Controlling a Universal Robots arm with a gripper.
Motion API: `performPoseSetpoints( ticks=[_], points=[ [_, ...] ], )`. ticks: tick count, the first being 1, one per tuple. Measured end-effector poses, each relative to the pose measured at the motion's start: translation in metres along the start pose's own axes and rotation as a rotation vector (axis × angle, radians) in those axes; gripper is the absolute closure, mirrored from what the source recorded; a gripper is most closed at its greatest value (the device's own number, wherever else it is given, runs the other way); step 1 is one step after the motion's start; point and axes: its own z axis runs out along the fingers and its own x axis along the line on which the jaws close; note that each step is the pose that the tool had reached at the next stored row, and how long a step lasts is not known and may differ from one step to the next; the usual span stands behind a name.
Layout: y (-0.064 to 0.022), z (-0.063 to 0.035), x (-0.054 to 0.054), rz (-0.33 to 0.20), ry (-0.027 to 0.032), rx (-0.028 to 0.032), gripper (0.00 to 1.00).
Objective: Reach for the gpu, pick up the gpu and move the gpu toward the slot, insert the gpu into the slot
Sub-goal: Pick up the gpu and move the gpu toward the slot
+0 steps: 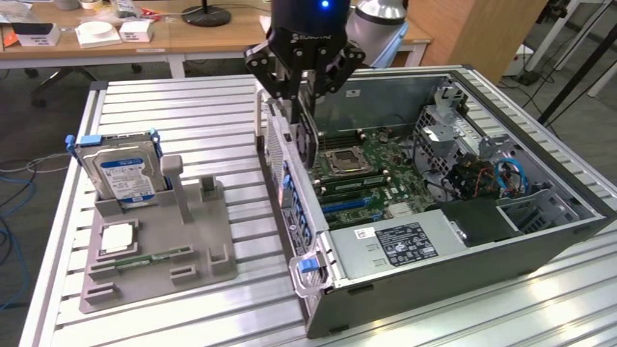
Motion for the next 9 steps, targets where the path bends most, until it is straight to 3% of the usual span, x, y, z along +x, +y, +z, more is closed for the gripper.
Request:
performPoseSetpoints(
  ticks=[9],
  points=[
    [0.0003,0.0006,-0.022,0.000,0.0010,0.0000,0.74]
  ],
)
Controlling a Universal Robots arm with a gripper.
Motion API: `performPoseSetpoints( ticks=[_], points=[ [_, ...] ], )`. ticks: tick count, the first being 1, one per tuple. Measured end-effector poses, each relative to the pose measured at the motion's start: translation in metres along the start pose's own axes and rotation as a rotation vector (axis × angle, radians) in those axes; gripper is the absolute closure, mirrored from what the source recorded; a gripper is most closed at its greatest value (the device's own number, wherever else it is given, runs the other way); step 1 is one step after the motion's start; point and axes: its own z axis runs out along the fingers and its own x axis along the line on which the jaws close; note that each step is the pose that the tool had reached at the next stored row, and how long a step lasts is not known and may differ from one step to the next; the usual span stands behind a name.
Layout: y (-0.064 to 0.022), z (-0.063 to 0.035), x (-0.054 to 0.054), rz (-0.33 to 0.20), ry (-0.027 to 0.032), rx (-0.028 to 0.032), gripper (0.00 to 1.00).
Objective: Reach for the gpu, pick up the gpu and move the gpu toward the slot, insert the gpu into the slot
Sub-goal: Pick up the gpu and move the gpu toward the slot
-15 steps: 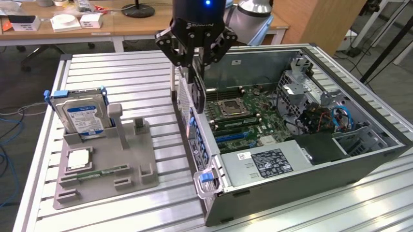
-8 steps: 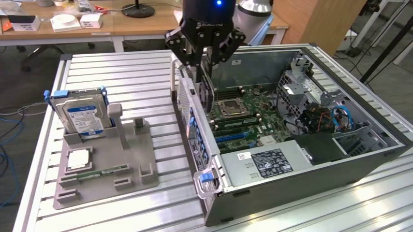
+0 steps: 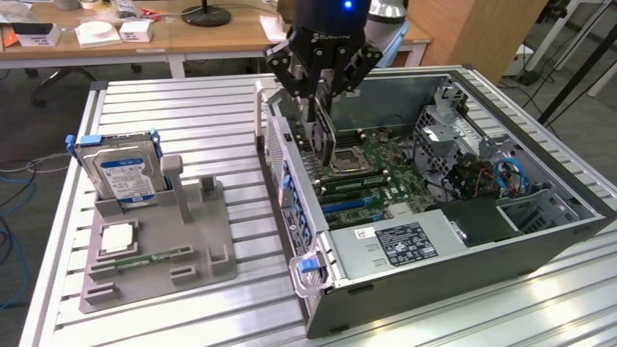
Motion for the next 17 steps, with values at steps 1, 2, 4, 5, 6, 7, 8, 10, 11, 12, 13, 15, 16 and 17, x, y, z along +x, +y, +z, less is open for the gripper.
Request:
performPoseSetpoints(
  ticks=[1,2,4,5,6,7,8,10,11,12,13,15,16,17],
  points=[
    [0.0000,0.0001,-0.003,0.000,0.0002,0.0000,0.74],
    [0.0001,0.0001,-0.006,0.000,0.0003,0.0000,0.74],
    [0.0001,0.0004,-0.012,0.000,0.0007,-0.0001,0.74],
    [0.0002,0.0004,-0.015,0.000,0.0010,0.0000,0.74],
    [0.0003,0.0005,-0.019,0.000,0.0013,0.0000,0.74],
    [0.0003,0.0006,-0.022,0.000,0.0017,0.0000,0.74],
    [0.0003,0.0007,-0.025,0.000,0.0019,0.0000,0.74],
    [0.0004,0.0008,-0.032,0.000,0.0025,0.0000,0.74],
    [0.0005,0.0010,-0.035,0.000,0.0028,0.0000,0.74],
    [0.0005,0.0011,-0.038,0.000,0.0031,0.0000,0.74],
    [0.0006,0.0011,-0.041,0.000,0.0033,0.0000,0.74],
    [0.0006,0.0012,-0.045,0.000,0.0035,0.0001,0.74],
    [0.0006,0.0013,-0.047,0.000,0.0035,0.0000,0.74],
    [0.0007,0.0013,-0.049,0.000,0.0036,0.0000,0.74]
  ],
)
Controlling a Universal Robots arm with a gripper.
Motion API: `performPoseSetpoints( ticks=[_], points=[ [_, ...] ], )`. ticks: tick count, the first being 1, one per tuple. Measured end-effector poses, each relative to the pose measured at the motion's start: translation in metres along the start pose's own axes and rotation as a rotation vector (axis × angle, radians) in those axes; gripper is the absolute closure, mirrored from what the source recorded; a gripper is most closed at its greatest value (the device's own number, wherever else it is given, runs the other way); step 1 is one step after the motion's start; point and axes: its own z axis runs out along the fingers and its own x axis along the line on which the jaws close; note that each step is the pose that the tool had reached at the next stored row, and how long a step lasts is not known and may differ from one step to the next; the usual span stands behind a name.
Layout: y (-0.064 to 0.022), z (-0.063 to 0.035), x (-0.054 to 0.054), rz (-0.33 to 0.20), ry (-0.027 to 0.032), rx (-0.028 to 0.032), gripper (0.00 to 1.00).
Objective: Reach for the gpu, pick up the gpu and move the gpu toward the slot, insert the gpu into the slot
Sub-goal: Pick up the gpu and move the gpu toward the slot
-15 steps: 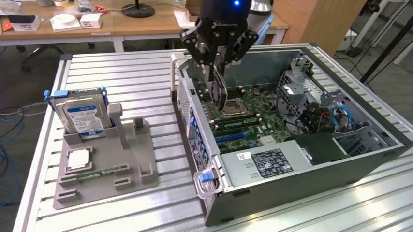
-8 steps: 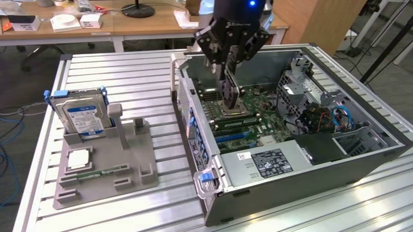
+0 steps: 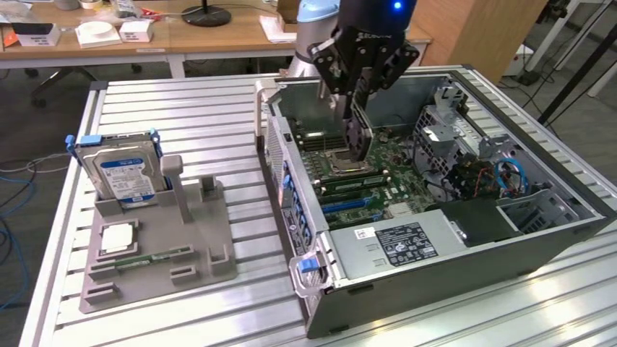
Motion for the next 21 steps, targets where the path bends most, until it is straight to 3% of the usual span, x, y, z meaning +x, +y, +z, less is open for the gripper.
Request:
performPoseSetpoints(
  ticks=[8,21],
  points=[
    [0.0002,0.0004,-0.018,0.000,0.0006,0.0000,0.74],
    [0.0008,0.0013,-0.057,0.000,0.0043,0.0000,0.74]
  ],
)
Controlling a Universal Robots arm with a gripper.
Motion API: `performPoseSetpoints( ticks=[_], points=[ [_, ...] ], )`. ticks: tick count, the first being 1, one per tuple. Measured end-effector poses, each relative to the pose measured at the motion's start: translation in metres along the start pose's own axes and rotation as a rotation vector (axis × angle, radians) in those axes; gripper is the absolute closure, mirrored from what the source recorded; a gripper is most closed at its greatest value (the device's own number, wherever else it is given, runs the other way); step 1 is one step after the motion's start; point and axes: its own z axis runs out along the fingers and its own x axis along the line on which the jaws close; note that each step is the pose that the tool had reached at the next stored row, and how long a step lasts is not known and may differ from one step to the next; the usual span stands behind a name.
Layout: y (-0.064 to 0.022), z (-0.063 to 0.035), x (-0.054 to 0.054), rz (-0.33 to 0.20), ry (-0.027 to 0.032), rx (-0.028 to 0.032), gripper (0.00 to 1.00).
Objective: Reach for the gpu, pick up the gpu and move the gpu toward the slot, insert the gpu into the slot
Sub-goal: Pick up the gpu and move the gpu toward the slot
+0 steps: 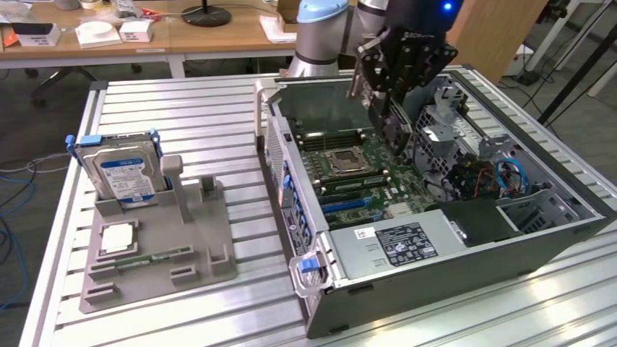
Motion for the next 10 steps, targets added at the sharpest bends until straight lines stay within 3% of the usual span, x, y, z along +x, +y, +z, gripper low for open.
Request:
performPoseSetpoints(
  ticks=[5,10],
  points=[
    [0.0002,0.0002,-0.015,0.000,0.0019,0.0001,0.74],
    [0.0002,0.0003,-0.016,0.000,0.0018,0.0001,0.74]
  ],
)
